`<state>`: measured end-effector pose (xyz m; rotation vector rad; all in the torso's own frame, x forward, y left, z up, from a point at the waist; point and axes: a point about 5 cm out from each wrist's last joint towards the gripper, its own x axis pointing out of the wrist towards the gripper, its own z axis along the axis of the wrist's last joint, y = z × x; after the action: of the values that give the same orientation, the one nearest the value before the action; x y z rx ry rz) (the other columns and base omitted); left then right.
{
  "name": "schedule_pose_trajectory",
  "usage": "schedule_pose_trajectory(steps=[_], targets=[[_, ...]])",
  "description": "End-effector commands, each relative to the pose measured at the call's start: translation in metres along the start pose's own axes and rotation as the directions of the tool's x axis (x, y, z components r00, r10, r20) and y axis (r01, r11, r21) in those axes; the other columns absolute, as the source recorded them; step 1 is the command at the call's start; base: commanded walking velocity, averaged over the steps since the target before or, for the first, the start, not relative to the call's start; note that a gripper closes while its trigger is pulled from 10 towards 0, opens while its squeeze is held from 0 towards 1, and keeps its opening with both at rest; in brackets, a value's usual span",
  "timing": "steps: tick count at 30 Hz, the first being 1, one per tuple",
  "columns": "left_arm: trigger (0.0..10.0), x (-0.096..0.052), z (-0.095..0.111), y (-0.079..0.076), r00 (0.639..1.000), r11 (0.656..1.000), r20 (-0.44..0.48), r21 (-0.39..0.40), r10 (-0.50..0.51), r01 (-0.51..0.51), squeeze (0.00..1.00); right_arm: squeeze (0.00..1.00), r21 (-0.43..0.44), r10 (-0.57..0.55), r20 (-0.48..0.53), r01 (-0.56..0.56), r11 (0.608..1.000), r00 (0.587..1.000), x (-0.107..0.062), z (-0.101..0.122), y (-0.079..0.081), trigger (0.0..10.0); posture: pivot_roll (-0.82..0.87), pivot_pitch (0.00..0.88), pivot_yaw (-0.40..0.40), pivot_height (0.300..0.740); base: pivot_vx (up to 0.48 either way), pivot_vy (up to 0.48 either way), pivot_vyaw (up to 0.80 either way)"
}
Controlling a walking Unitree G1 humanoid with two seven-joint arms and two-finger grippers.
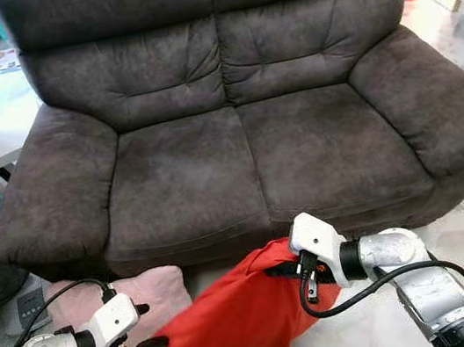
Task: Move the pillow to the sofa from floor
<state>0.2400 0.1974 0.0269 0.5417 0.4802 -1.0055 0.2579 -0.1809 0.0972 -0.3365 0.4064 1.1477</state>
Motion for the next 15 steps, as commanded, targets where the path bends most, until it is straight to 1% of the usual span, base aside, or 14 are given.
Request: schedule_pose_trajectory(steps=[1,4,7,11,13,14,15], targets=[[10.0,0.002,-0.008,-0.007,0.999,0.999,-0.029,-0.018,-0.034,0.034,0.00,0.00,-0.072,0.011,0.087,-0.005,0.997,0.996,0.000,0.023,0.000,10.0,0.13,0.075,-0.004,0.740,0.000,0.000,0.00],[10.0,0.007,-0.012,-0.017,0.996,0.996,-0.039,-0.032,-0.078,0.077,0.00,0.00,-0.071,0.012,0.092,-0.005,0.997,0.996,0.001,0.024,0.000,10.0,0.12,0.075,-0.004,0.740,0.000,0.000,0.00],[10.0,0.012,-0.010,-0.021,0.996,0.996,-0.013,-0.028,-0.085,0.085,0.00,0.00,-0.069,0.014,0.097,-0.007,0.998,0.995,0.003,0.026,0.001,10.0,0.12,0.076,-0.008,0.740,0.000,0.000,0.00],[10.0,0.009,0.001,-0.012,0.998,0.998,0.041,-0.022,-0.054,0.055,0.00,0.00,-0.065,0.012,0.098,-0.006,0.998,0.995,0.004,0.025,0.000,10.0,0.13,0.076,-0.009,0.740,0.000,0.000,0.00],[10.0,0.008,0.009,-0.009,0.994,0.997,0.101,-0.055,-0.042,0.048,0.00,0.00,-0.064,0.012,0.097,-0.006,0.998,0.995,0.005,0.024,0.000,10.0,0.13,0.075,-0.008,0.740,0.000,0.000,0.00],[10.0,0.006,0.015,-0.007,0.988,0.995,0.148,-0.083,-0.041,0.053,0.00,0.00,-0.062,0.012,0.097,-0.006,0.998,0.995,0.006,0.024,0.000,10.0,0.13,0.075,-0.008,0.740,0.000,0.000,0.00],[10.0,0.006,0.015,-0.007,0.988,0.995,0.148,-0.083,-0.041,0.053,0.00,0.00,-0.062,0.012,0.097,-0.006,0.998,0.995,0.006,0.024,0.000,10.0,0.13,0.075,-0.008,0.740,0.000,0.000,0.00]])
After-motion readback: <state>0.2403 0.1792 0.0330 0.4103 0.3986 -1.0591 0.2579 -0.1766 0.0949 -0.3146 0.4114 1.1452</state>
